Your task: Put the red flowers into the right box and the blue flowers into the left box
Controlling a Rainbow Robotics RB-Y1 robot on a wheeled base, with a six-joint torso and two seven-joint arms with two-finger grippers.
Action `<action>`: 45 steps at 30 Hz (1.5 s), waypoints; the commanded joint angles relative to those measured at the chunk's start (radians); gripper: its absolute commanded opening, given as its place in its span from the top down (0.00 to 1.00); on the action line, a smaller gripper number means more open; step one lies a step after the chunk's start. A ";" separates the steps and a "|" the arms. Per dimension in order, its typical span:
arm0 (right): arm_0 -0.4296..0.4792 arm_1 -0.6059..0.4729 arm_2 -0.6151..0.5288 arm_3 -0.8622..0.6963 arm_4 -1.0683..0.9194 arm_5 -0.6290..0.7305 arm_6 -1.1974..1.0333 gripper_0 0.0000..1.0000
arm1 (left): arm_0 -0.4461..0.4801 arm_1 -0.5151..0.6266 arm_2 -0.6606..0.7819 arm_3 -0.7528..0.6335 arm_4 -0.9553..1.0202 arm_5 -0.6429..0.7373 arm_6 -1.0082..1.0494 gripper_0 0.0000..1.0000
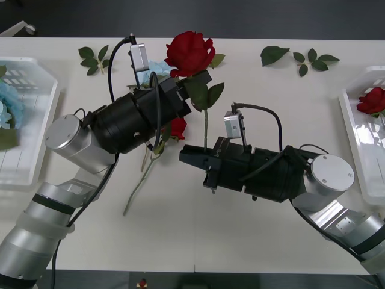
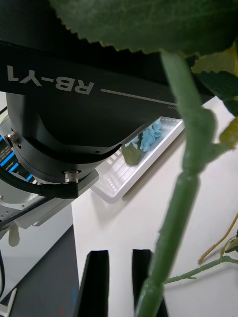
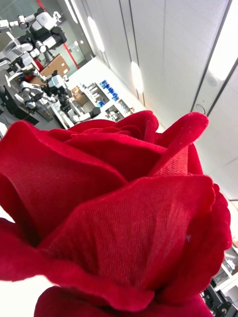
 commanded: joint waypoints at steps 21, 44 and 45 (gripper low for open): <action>-0.022 -0.119 -0.003 -0.018 0.000 -0.005 -0.022 1.00 | 0.069 0.453 0.056 -0.019 0.173 0.174 0.008 0.00; -0.065 -0.998 -0.003 0.125 -0.212 -0.052 -0.212 1.00 | -0.363 0.489 0.153 0.454 -0.705 0.372 0.523 0.00; -0.062 -1.009 -0.003 0.161 -0.186 -0.051 -0.227 1.00 | -0.372 0.461 0.139 0.454 -0.749 0.341 0.560 0.00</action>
